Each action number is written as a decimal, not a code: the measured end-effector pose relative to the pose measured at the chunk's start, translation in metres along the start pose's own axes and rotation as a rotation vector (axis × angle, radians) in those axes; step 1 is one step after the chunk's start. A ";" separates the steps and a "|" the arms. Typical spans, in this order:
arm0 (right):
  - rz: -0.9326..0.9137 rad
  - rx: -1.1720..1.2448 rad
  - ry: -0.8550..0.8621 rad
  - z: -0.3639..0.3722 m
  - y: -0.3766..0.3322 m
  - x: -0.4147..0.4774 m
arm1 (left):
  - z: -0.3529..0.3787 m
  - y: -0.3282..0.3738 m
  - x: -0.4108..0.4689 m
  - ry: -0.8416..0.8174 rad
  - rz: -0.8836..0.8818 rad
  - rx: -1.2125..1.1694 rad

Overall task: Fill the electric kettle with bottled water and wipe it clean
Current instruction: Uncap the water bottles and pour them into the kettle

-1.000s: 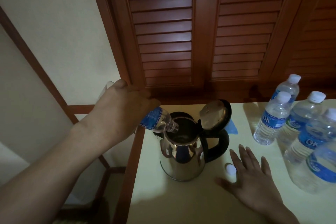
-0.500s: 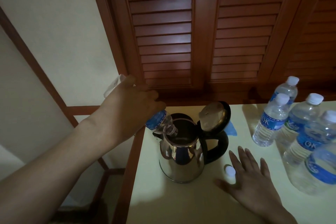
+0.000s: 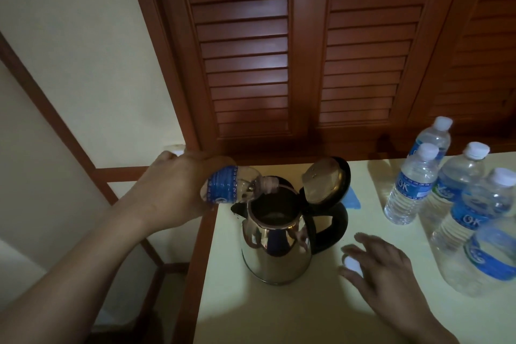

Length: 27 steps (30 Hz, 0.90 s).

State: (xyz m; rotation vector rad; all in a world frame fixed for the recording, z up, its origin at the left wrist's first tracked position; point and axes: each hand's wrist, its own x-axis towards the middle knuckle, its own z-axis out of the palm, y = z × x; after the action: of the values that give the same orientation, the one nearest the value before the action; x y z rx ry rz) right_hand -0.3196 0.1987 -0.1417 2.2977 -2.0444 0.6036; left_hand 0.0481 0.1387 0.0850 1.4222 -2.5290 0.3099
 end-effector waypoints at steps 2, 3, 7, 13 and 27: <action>-0.033 0.022 0.043 0.001 0.000 0.003 | 0.008 0.000 -0.003 0.011 -0.068 -0.107; -0.037 0.056 0.039 0.000 0.000 0.005 | 0.013 0.001 -0.005 0.027 -0.099 -0.160; 0.009 0.352 0.108 -0.022 -0.006 0.018 | 0.022 0.007 -0.011 0.064 -0.216 -0.422; 0.069 0.489 0.497 -0.138 -0.040 0.069 | 0.017 0.022 -0.009 0.157 -0.307 -0.656; -0.549 0.470 -0.008 -0.290 -0.146 0.166 | -0.020 0.058 0.013 0.264 -0.264 -0.832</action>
State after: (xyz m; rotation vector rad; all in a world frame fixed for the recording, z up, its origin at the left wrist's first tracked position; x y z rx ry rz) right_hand -0.2477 0.1359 0.2103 2.9297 -1.2532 1.1086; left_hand -0.0061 0.1636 0.1034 1.2203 -1.8557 -0.5112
